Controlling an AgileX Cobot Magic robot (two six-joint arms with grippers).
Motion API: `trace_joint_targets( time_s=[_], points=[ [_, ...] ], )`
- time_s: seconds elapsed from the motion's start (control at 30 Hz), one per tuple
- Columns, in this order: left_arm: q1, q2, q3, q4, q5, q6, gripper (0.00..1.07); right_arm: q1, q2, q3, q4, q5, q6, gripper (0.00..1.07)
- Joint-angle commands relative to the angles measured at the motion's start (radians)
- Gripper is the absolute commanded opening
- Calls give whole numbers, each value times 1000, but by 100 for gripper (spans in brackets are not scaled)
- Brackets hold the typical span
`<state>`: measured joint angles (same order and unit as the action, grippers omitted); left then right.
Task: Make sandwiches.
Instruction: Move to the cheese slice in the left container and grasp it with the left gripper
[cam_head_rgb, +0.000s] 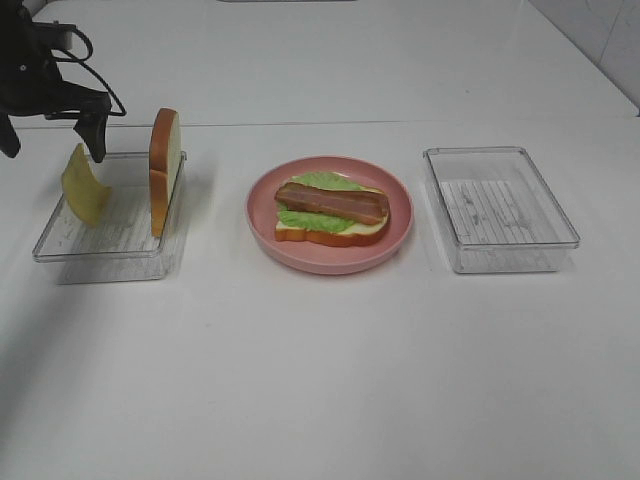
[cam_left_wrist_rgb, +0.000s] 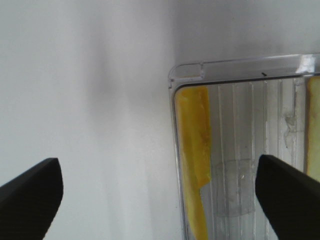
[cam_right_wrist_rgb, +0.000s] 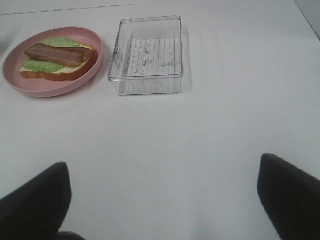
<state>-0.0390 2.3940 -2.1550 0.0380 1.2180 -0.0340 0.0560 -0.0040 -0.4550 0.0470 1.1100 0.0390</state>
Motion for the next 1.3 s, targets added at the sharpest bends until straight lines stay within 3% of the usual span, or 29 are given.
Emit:
trace_joint_targets(
  time_s=[0.03, 0.4, 0.77, 0.83, 0.93, 0.97, 1.0, 1.03, 1.07, 1.1, 1.3],
  points=[
    [6, 17, 8, 5, 100, 5, 100, -3, -20, 3, -4, -11, -5, 94],
    [6, 23, 8, 5, 86, 7, 100, -3, -20, 3, -4, -11, -5, 94],
    [6, 34, 8, 1, 91, 7, 87, -3, -20, 3, -4, -11, -5, 94],
    [6, 34, 8, 1, 91, 7, 74, -3, -20, 3, -4, -11, -5, 94],
    [6, 34, 8, 1, 91, 7, 69, -3, -20, 3, -4, -11, -5, 94],
    [6, 34, 8, 1, 92, 7, 55, -3, -20, 3, -4, -11, -5, 94],
    [6, 34, 8, 1, 92, 7, 47, -3, -20, 3, -4, -11, -5, 94],
    [6, 34, 8, 1, 92, 7, 47, -3, -20, 3, -4, -11, -5, 94],
    [6, 34, 8, 1, 90, 7, 33, -3, -20, 3, -4, -11, -5, 94],
    [6, 34, 8, 2, 87, 7, 28, -3, -20, 3, -4, -11, -5, 94],
    [6, 34, 8, 2, 88, 7, 24, -3, -20, 3, -4, -11, -5, 94]
  ],
)
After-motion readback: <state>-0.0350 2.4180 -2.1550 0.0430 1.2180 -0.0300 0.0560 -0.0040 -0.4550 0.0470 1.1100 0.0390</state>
